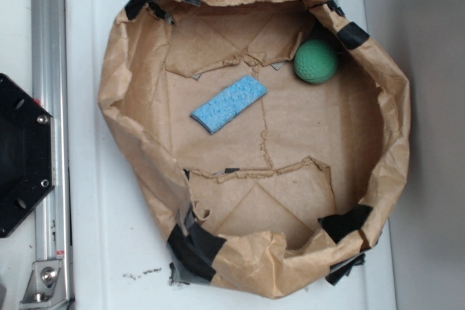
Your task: Grab the blue sponge.
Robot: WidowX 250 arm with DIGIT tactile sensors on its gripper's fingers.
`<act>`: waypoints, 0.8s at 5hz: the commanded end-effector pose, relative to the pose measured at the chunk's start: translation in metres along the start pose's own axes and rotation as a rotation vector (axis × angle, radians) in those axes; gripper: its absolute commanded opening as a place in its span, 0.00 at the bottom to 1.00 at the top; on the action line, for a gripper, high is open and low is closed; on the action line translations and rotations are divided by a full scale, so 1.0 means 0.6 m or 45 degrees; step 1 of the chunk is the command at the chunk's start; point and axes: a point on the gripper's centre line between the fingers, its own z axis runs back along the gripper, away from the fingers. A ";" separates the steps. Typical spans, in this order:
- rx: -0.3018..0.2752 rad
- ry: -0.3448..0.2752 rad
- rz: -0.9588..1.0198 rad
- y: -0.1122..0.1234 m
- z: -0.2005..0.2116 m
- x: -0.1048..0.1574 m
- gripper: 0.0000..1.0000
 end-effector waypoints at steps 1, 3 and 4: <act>0.000 0.000 0.000 0.000 0.000 0.000 1.00; 0.009 -0.117 0.457 0.040 -0.127 0.121 1.00; 0.081 -0.107 0.549 0.045 -0.152 0.161 1.00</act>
